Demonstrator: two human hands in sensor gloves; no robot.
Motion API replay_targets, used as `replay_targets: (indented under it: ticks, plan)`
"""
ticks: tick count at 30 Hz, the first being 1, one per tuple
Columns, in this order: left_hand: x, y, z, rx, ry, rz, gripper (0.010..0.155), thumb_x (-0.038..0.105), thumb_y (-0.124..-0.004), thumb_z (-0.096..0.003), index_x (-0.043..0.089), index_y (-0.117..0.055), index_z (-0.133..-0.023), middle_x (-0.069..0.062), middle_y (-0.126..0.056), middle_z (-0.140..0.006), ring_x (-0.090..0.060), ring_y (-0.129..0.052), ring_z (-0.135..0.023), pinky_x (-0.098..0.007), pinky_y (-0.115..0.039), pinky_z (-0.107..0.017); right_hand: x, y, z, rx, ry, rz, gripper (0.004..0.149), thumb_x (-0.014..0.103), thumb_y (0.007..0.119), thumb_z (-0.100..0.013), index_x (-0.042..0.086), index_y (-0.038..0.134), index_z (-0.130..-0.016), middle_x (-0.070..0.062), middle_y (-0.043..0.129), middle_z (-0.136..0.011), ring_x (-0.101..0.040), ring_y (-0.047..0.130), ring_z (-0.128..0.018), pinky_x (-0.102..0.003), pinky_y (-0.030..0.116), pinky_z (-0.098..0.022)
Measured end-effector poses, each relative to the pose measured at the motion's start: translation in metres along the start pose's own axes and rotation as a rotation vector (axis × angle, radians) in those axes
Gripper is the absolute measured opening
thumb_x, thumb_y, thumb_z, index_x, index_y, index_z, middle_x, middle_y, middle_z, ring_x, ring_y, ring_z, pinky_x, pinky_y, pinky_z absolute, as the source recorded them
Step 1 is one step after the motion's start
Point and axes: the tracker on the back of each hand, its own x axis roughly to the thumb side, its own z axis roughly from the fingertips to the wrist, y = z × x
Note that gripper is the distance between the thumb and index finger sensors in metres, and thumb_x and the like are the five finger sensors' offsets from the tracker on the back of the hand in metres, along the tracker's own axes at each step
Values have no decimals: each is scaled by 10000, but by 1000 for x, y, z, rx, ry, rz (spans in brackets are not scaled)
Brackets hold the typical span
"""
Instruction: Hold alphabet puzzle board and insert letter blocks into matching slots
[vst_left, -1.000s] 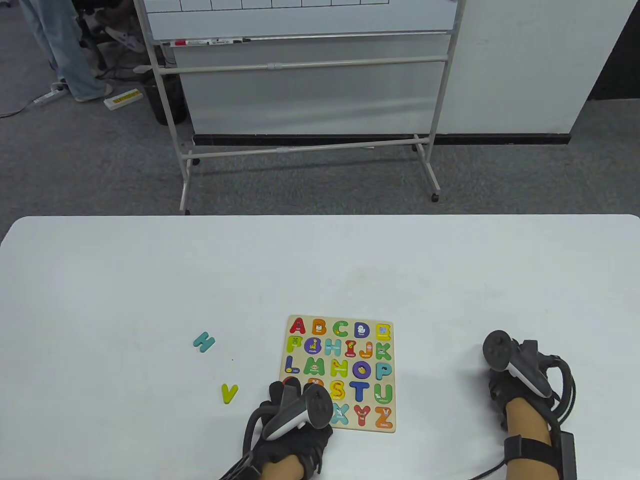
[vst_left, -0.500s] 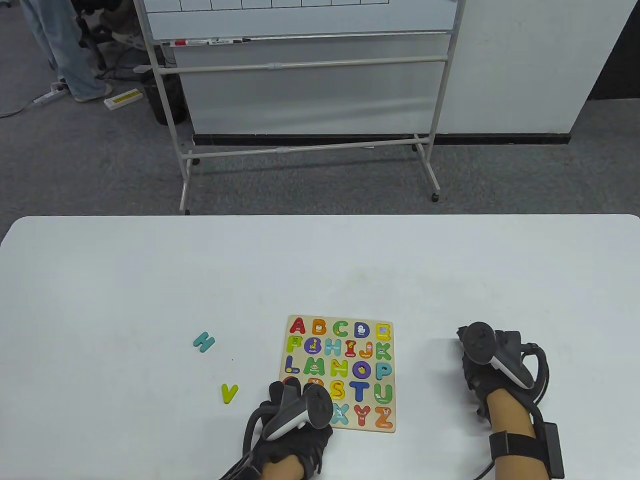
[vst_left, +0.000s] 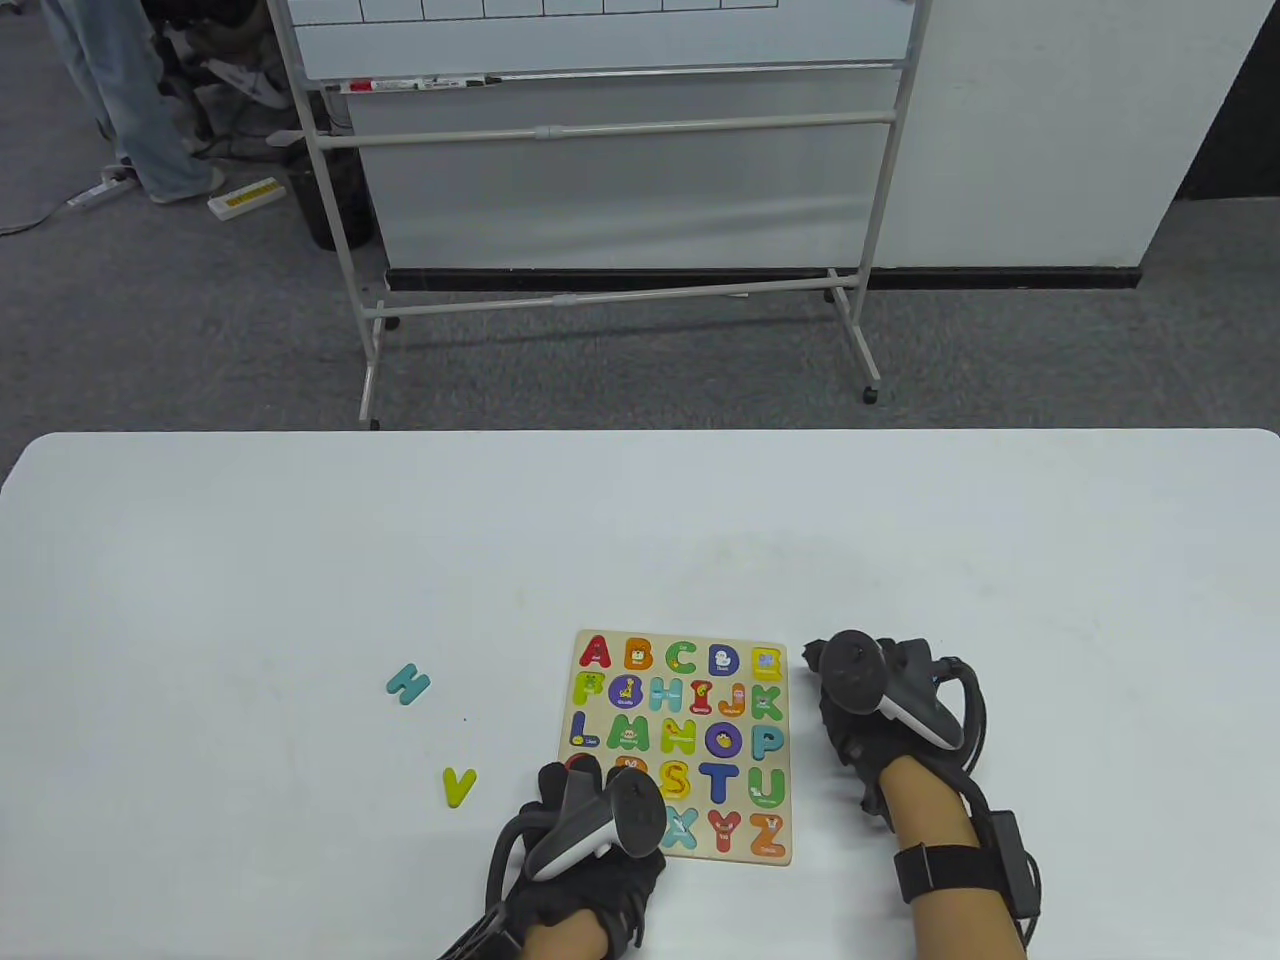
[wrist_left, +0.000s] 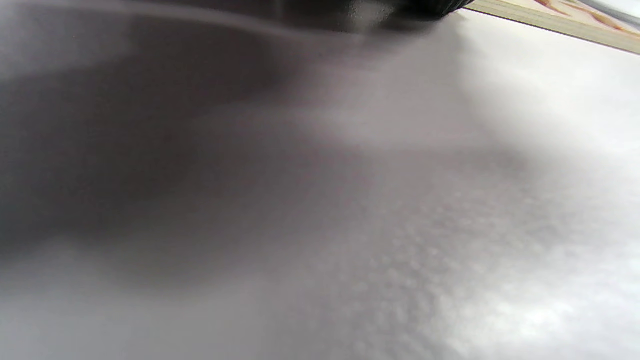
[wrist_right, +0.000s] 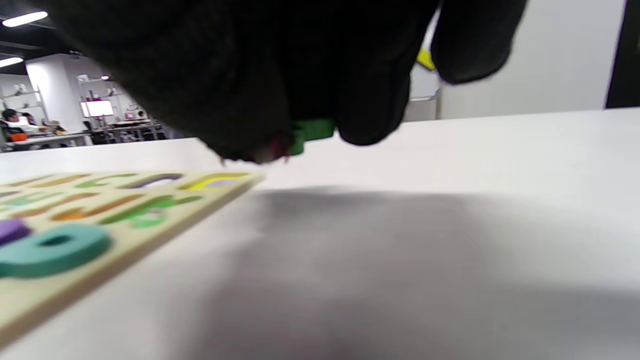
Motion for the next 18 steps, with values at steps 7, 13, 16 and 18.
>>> replay_targets:
  ticks: [7,13,16,18]
  plan:
    - [0,0,0,1,-1,-2,818,496,-503,-513,96,-33,-1050,-309,48,-1051,-629,22,-930,-725,-217,-643,30,15,-7,34,-60,-34,565,275,969,-395,240,833,-942,-38,881,-974,-317,950,-815,-619,639,-683]
    - [0,0,0,4,1,-17,818,499,-498,-512,95,-34,-1051,-313,43,-1053,-631,12,-933,-723,-226,-646,37,20,-11,47,-66,-41,558,278,972,-393,243,844,-936,-40,894,-961,-318,952,-807,-622,635,-685]
    - [0,0,0,4,-1,-11,820,499,-500,-512,94,-33,-1051,-312,44,-1053,-632,16,-931,-724,-223,-644,37,21,-11,49,-75,-55,549,282,975,-394,251,852,-928,-32,899,-956,-305,955,-793,-575,675,-657]
    - [0,-1,0,5,-2,-6,819,499,-500,-512,97,-32,-1051,-309,47,-1053,-629,20,-931,-724,-217,-644,37,21,-11,46,-77,-56,546,284,978,-391,254,856,-923,-26,901,-949,-299,956,-787,-567,682,-652]
